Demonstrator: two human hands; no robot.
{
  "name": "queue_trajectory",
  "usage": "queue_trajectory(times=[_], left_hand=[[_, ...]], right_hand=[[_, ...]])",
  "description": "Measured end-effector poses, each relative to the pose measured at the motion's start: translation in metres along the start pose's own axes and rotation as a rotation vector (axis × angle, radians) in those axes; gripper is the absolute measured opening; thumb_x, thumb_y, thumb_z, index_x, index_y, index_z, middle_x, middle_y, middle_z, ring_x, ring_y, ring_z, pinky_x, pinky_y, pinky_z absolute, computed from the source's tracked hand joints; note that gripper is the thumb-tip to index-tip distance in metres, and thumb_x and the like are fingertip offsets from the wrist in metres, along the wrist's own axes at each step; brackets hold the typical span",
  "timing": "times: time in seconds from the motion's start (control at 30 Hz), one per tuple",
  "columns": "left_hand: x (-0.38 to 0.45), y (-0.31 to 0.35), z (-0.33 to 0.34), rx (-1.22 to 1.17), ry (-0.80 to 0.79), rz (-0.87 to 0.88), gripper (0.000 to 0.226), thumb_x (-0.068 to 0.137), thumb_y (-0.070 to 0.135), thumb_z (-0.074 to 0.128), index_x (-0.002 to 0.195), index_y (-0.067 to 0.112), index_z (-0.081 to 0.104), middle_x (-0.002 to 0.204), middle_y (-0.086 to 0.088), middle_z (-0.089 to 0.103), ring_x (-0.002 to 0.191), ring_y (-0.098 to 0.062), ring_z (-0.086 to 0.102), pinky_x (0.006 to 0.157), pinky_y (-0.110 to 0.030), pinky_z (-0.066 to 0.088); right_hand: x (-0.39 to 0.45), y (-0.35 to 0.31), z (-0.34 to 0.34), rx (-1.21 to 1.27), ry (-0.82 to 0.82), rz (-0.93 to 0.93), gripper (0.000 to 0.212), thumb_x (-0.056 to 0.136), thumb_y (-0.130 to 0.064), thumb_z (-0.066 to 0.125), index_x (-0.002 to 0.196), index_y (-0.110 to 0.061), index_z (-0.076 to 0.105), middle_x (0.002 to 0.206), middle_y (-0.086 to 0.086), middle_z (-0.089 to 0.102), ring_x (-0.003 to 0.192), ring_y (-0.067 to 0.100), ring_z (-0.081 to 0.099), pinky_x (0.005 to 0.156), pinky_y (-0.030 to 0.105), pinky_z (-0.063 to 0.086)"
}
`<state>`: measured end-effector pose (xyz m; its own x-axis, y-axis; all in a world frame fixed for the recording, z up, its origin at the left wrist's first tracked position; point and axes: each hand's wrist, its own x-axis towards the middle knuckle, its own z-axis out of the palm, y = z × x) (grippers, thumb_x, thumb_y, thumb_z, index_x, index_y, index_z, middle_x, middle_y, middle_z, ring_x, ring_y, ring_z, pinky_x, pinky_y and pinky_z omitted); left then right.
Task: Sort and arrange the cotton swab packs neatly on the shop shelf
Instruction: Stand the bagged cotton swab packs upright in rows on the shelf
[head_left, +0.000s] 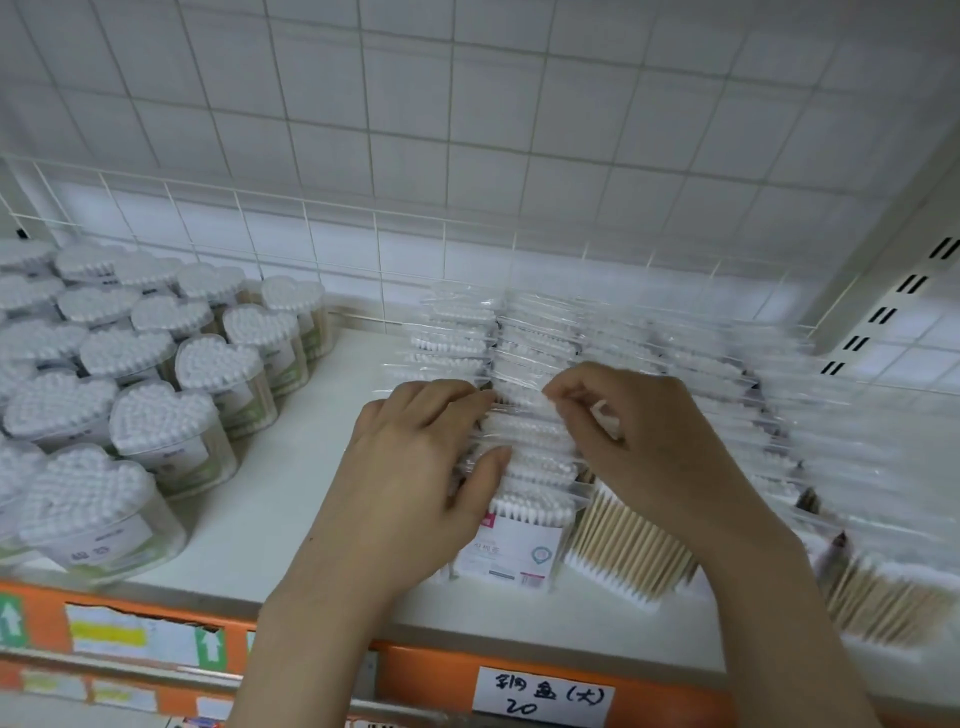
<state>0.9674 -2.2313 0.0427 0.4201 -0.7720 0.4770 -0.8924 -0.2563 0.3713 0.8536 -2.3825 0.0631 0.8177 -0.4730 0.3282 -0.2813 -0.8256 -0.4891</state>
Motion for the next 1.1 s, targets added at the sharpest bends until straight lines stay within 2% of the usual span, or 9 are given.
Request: queue_trajectory(times=[0.1, 0.2, 0.43, 0.53, 0.67, 0.77, 0.93, 1.0, 1.1], left_hand=[[0.009, 0.003, 0.001, 0.009, 0.005, -0.008, 0.041, 0.087, 0.035, 0.042, 0.111, 0.011, 0.065, 0.112, -0.002, 0.065, 0.102, -0.026, 0.059, 0.083, -0.041, 0.048], [0.018, 0.004, 0.004, 0.018, 0.008, -0.018, 0.037, 0.089, 0.031, 0.042, 0.110, 0.011, 0.065, 0.110, -0.001, 0.065, 0.102, -0.025, 0.058, 0.084, -0.039, 0.046], [0.034, 0.003, 0.014, 0.034, -0.038, -0.030, 0.044, 0.088, 0.030, 0.032, 0.112, 0.009, 0.062, 0.117, -0.003, 0.062, 0.110, -0.025, 0.056, 0.089, -0.039, 0.045], [0.037, 0.002, 0.019, 0.035, -0.096, -0.041, 0.047, 0.089, 0.032, 0.028, 0.111, 0.012, 0.064, 0.120, 0.000, 0.062, 0.114, -0.022, 0.055, 0.092, -0.040, 0.043], [0.034, -0.001, 0.024, 0.026, -0.069, -0.070, 0.030, 0.088, 0.025, 0.043, 0.091, 0.015, 0.071, 0.103, 0.004, 0.069, 0.101, -0.019, 0.062, 0.084, -0.039, 0.045], [0.034, -0.003, 0.025, 0.035, -0.042, -0.062, 0.032, 0.088, 0.027, 0.040, 0.083, 0.015, 0.070, 0.094, 0.005, 0.069, 0.091, -0.020, 0.063, 0.079, -0.037, 0.045], [0.036, -0.002, 0.023, 0.047, -0.006, -0.054, 0.032, 0.087, 0.030, 0.038, 0.073, 0.016, 0.063, 0.077, 0.005, 0.063, 0.076, -0.023, 0.056, 0.071, -0.033, 0.038], [0.036, -0.001, 0.023, 0.052, 0.002, -0.071, 0.026, 0.087, 0.030, 0.042, 0.080, 0.017, 0.064, 0.079, 0.005, 0.062, 0.078, -0.023, 0.055, 0.071, -0.033, 0.035], [0.039, 0.000, 0.024, 0.075, -0.042, -0.085, 0.036, 0.086, 0.030, 0.041, 0.115, 0.021, 0.060, 0.107, 0.005, 0.062, 0.095, -0.022, 0.055, 0.077, -0.033, 0.033]], right_hand=[[0.005, 0.003, -0.003, -0.096, 0.071, -0.019, 0.022, 0.093, -0.020, 0.048, 0.108, -0.024, 0.063, 0.097, -0.016, 0.060, 0.095, 0.005, 0.051, 0.082, 0.019, 0.038], [0.012, 0.005, 0.000, -0.214, -0.010, 0.001, 0.027, 0.095, -0.021, 0.043, 0.115, -0.022, 0.061, 0.102, -0.009, 0.064, 0.101, 0.013, 0.047, 0.091, 0.032, 0.036], [0.012, 0.007, 0.002, -0.052, -0.078, 0.033, 0.028, 0.093, -0.019, 0.042, 0.105, -0.029, 0.065, 0.080, -0.016, 0.057, 0.095, 0.011, 0.046, 0.085, 0.040, 0.045], [0.016, 0.008, -0.001, -0.091, -0.080, 0.010, 0.027, 0.093, -0.020, 0.042, 0.105, -0.030, 0.065, 0.080, -0.019, 0.058, 0.095, 0.009, 0.045, 0.090, 0.035, 0.039], [0.027, 0.012, -0.004, -0.128, -0.005, -0.009, 0.024, 0.094, -0.016, 0.046, 0.107, -0.023, 0.065, 0.087, -0.016, 0.054, 0.093, 0.011, 0.046, 0.090, 0.032, 0.035], [0.035, 0.014, -0.005, -0.177, 0.048, -0.001, 0.025, 0.093, -0.017, 0.046, 0.113, -0.020, 0.062, 0.097, -0.008, 0.062, 0.096, 0.015, 0.048, 0.088, 0.029, 0.032], [0.040, 0.016, 0.003, -0.133, -0.060, -0.004, 0.027, 0.094, -0.016, 0.043, 0.115, -0.020, 0.061, 0.065, -0.019, 0.051, 0.075, 0.012, 0.044, 0.088, 0.036, 0.042], [0.039, 0.017, 0.006, -0.105, -0.072, -0.013, 0.027, 0.094, -0.014, 0.043, 0.111, -0.020, 0.063, 0.058, -0.018, 0.050, 0.069, 0.009, 0.041, 0.086, 0.036, 0.042], [0.037, 0.015, 0.007, -0.102, -0.070, -0.014, 0.029, 0.093, -0.014, 0.042, 0.108, -0.025, 0.064, 0.073, -0.010, 0.064, 0.084, 0.009, 0.044, 0.085, 0.032, 0.037]])
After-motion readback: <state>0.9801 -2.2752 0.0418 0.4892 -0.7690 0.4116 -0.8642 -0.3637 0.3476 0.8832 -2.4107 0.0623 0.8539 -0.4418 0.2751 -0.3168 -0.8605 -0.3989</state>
